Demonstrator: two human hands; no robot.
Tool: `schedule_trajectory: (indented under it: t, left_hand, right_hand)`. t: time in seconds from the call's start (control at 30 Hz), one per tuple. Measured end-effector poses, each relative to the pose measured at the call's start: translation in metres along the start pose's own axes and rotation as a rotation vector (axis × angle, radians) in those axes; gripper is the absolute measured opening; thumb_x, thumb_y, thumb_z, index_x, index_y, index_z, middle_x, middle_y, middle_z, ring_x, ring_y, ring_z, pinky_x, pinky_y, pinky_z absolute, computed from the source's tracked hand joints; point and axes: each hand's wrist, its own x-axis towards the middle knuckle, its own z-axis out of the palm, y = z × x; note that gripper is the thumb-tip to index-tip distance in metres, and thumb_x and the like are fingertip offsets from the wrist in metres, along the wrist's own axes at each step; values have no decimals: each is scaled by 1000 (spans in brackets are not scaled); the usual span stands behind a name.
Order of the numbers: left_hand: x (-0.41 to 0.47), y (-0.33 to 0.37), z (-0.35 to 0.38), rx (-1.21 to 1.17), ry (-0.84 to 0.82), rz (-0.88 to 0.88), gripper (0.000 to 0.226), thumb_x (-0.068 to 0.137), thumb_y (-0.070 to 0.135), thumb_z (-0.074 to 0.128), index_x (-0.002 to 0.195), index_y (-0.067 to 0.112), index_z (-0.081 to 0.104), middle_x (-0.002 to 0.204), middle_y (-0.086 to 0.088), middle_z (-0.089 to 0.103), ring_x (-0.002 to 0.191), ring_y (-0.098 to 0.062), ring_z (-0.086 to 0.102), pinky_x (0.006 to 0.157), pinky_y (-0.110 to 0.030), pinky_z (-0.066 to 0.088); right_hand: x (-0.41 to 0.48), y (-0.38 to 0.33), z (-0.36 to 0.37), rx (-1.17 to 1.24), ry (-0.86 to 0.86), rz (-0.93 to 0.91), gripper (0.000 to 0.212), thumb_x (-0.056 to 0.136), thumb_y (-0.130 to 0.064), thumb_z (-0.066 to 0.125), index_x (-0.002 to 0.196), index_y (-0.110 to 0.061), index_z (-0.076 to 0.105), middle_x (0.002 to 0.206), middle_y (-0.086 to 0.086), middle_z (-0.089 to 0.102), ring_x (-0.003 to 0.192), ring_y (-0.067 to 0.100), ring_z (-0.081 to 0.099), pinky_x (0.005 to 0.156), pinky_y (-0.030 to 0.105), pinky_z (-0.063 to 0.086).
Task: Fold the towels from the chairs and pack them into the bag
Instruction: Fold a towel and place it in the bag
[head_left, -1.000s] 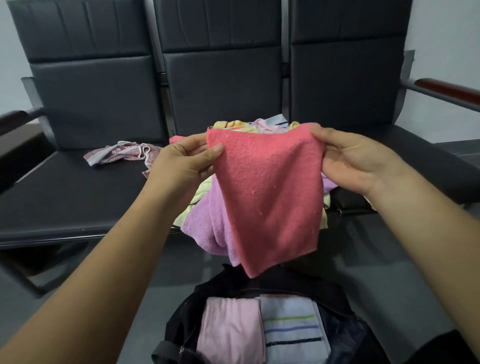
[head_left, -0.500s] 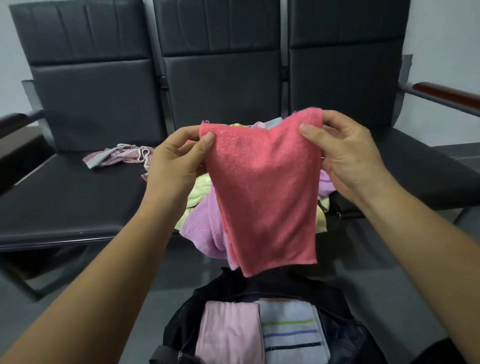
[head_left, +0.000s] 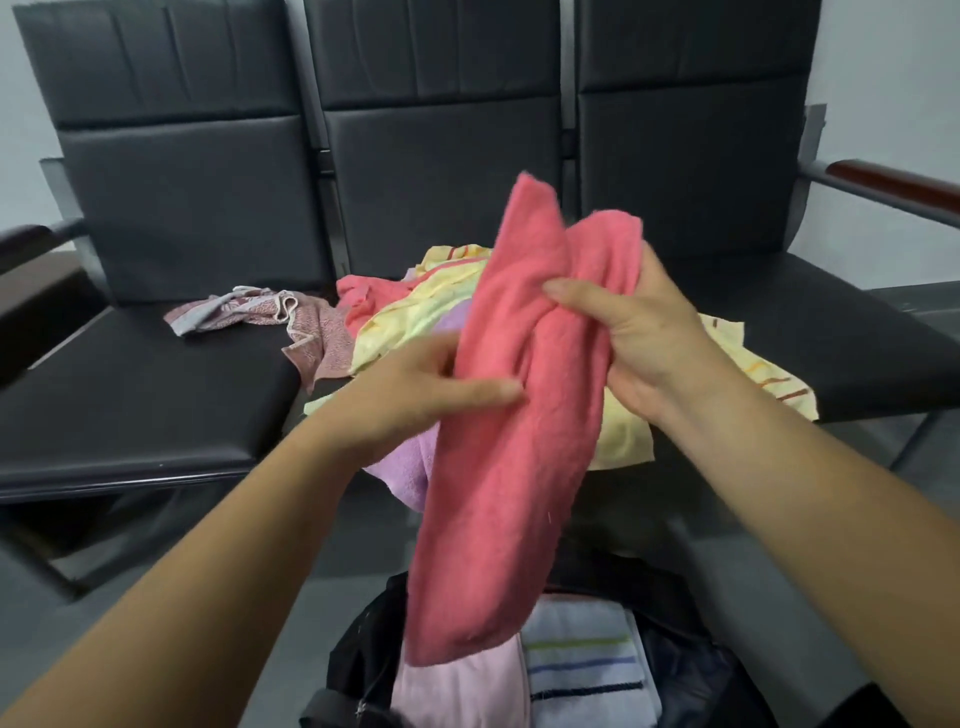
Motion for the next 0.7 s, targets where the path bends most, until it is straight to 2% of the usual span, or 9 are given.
schedule_trajectory:
  t: [0.07,0.13,0.17,0.23,0.33,0.4,0.47,0.57,0.7]
  left_hand:
    - [-2,-6,6,-20,-67,-92,41,79,26,85,115,12,73,111,-7,77,105,-25,73,100,-43,55]
    - [-1,-7,12,-278,-21,-84,37,81,21,81,115,10,73,115,-12,75,107,-28,72,97,-42,57]
    - [1,-5,14,-396,23,-62,36,81,19,79,115,9,72,116,-13,75,106,-27,72,95,-40,58]
    - [5,-2,16,-550,127,-35,41,81,21,78,119,8,70,117,-12,74,108,-24,72,92,-38,59]
    - [13,-3,12,-715,244,-45,49,78,27,74,122,7,68,118,-10,74,105,-22,73,82,-34,60]
    - [16,-5,6,-772,254,-51,53,80,26,73,128,4,65,122,-13,72,103,-23,73,80,-35,61]
    - [17,-8,-2,-749,247,-45,57,80,22,73,132,3,63,123,-13,71,102,-23,73,80,-35,61]
    - [18,-16,-16,-518,176,-2,53,76,8,72,128,5,63,117,-12,73,104,-24,72,81,-33,60]
    - [17,-29,-27,-208,144,-86,47,76,19,74,121,5,69,113,-11,75,106,-27,72,82,-32,61]
  right_hand:
    - [5,-2,-6,66,53,52,57,70,1,82,121,-12,60,107,10,75,98,24,75,82,39,63]
    - [11,1,-14,79,60,123,41,79,-1,79,116,-11,66,103,6,77,97,21,75,83,37,63]
    - [13,2,-17,96,8,173,36,87,-3,75,120,-12,67,111,4,77,105,20,73,90,37,61]
    - [14,6,-26,66,-137,273,47,93,-18,72,139,-14,61,136,3,67,124,19,65,103,36,54]
    - [8,13,-33,-58,-214,432,52,87,-38,74,134,-18,64,125,4,72,105,19,71,92,35,58]
    - [4,18,-37,-74,-277,460,55,85,-31,77,136,-18,62,125,9,71,104,22,71,96,40,55]
    - [4,18,-39,-27,-295,419,57,83,-14,79,137,-15,62,126,13,70,104,25,70,100,43,53]
    - [9,16,-44,-23,-185,332,49,75,-2,76,122,-10,70,114,13,71,91,22,73,89,37,59]
    - [14,22,-53,-350,-54,199,39,60,-14,93,96,-21,82,129,12,66,118,27,65,102,41,55]
